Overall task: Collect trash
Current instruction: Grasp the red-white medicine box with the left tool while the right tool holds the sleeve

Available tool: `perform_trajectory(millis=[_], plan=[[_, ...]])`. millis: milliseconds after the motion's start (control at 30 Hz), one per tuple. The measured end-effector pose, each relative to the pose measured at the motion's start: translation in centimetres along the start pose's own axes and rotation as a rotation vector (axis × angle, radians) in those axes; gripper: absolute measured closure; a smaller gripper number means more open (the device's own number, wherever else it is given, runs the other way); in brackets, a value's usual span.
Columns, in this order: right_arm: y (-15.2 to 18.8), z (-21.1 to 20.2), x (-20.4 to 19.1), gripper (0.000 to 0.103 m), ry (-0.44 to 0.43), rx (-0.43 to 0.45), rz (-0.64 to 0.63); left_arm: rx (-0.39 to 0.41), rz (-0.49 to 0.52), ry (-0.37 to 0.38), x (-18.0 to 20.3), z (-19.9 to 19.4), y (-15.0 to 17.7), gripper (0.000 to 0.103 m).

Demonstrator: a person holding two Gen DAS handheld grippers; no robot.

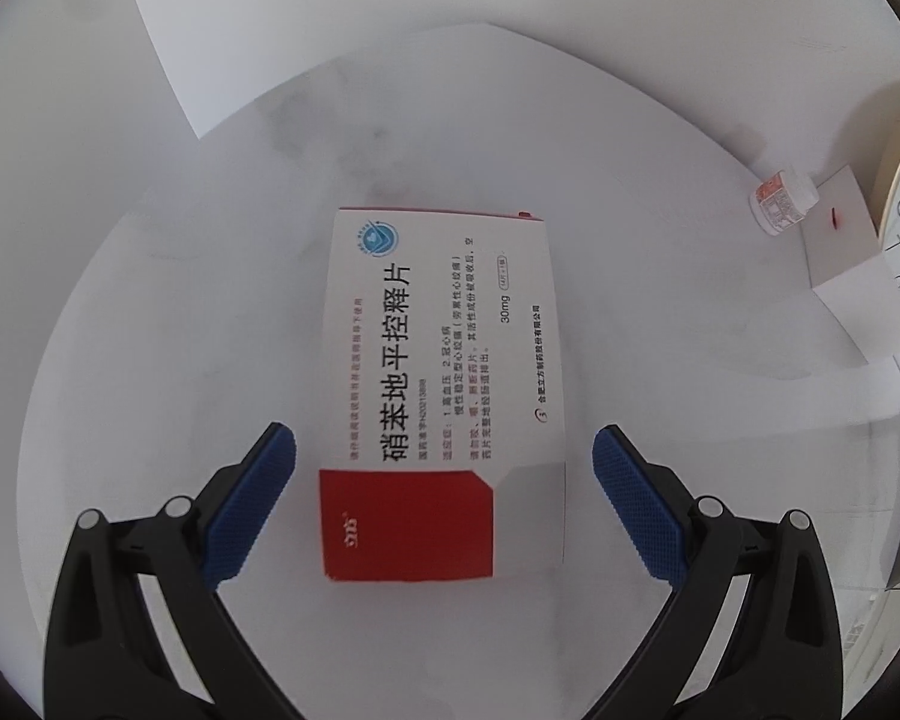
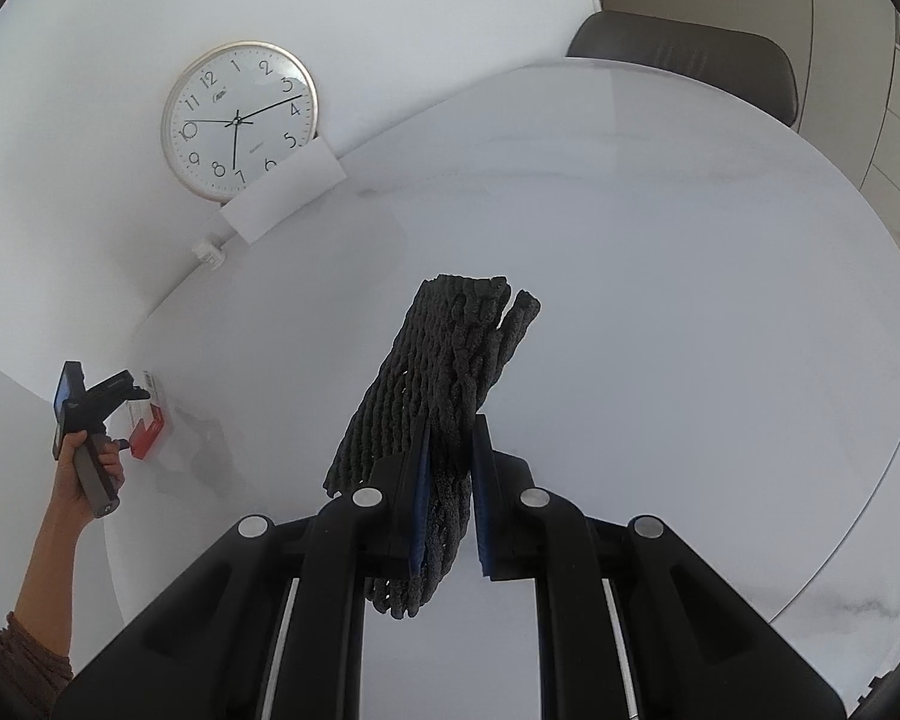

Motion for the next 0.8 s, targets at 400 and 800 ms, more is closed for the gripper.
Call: perform_trajectory(millis=[400,800], plan=[[0.0,-0.1,-0.4,0.09,-0.003,-0.012,-0.016,0.006,0.06,-0.064,2.0,0.3,0.6,0.024],[2.6,-6.6,4.2,0.09,-0.034,0.043,-0.025,0.149,0.314,0.036,10.1,-13.3,14.1,0.024]])
Point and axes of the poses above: each gripper's, at about its wrist camera, not at the fingertips, and z roughly the way its jaws point, x to its right, y to its underside, the point moved 4 cm from there along z, roughly the way its jaws point, and after that the axes turned 10 degrees about z, right-handed, at the moved point
